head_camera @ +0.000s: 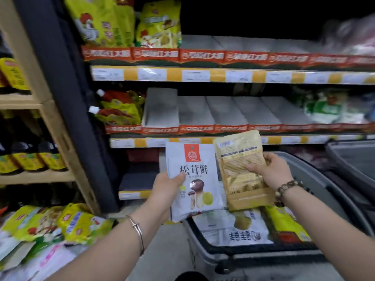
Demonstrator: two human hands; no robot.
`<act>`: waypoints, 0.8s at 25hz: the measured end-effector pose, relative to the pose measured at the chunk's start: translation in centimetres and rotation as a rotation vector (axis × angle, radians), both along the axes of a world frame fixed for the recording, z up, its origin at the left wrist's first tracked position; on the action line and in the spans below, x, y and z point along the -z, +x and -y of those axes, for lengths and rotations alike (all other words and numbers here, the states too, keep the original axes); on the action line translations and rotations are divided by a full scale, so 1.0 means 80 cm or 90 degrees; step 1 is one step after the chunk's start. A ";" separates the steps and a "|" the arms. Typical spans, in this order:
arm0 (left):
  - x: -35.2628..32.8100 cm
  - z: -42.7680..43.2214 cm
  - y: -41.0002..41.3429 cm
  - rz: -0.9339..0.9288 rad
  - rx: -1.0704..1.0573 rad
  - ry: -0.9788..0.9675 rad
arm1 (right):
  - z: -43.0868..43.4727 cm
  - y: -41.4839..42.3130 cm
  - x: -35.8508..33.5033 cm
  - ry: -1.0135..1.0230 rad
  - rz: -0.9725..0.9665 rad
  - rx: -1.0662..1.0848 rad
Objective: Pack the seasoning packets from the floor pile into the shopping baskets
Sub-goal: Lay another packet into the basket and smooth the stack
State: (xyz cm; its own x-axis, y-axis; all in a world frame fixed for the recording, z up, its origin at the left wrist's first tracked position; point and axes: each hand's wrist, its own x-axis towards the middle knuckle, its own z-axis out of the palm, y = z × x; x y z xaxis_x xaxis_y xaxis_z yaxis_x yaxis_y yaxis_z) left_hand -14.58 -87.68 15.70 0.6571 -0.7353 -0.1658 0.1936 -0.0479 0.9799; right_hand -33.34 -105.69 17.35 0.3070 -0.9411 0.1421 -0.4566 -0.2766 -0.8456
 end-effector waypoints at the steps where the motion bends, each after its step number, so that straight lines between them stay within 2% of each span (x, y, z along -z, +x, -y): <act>1: 0.004 0.014 -0.014 0.005 0.019 0.004 | 0.008 -0.018 0.007 0.000 -0.019 0.031; 5: 0.019 0.072 -0.066 -0.003 0.084 0.036 | 0.046 -0.081 0.041 0.045 -0.071 0.131; 12: 0.067 0.151 -0.128 -0.085 0.104 0.143 | 0.081 -0.141 0.101 0.132 -0.127 0.222; 14: 0.085 0.169 -0.140 -0.097 0.121 0.185 | 0.089 -0.148 0.120 0.168 -0.210 0.203; 17: 0.109 0.182 -0.151 -0.101 0.131 0.228 | 0.093 -0.148 0.145 0.199 -0.430 0.130; 20: 0.128 0.183 -0.154 -0.081 0.106 0.235 | 0.094 -0.143 0.146 0.216 -0.530 0.142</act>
